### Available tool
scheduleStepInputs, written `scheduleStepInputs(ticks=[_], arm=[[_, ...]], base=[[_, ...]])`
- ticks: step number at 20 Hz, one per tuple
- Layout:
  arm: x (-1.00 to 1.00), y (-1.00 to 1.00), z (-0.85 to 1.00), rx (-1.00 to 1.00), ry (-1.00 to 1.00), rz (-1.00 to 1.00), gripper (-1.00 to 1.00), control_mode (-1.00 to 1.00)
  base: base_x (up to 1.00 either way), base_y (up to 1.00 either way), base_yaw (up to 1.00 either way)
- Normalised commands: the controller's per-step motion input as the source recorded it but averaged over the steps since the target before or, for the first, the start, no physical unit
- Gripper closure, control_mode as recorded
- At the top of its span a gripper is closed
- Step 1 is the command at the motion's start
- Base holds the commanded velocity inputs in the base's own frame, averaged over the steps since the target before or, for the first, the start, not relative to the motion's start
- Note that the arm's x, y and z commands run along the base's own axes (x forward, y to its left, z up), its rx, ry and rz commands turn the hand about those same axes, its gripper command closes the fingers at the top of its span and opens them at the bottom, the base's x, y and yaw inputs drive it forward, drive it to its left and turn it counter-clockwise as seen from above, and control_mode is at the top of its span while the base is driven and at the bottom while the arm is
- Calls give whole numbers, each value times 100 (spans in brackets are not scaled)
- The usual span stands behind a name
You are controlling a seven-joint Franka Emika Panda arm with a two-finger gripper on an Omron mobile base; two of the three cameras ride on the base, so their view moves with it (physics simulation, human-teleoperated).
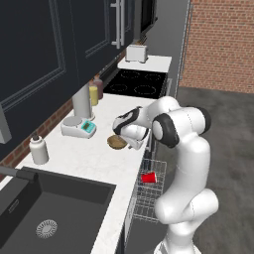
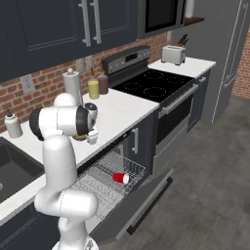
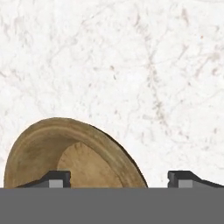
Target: Pick up the cup and bowl from the counter, place them in the dishwasher, and close the dishwasher door.
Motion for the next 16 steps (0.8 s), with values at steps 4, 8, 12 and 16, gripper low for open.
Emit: scheduleStepInputs(ticks=[4,8,12,16], arm=[[-5,4,-36,0,2,0,100,-100],[-21,-1,-29,0,0,0,100,-100],[-52,-36,-16,0,0,-1,100,-100],[-79,-78,-3,0,0,-4,100,-100]], base=[[0,0,0],[0,0,0],[0,0,0],[0,0,0]])
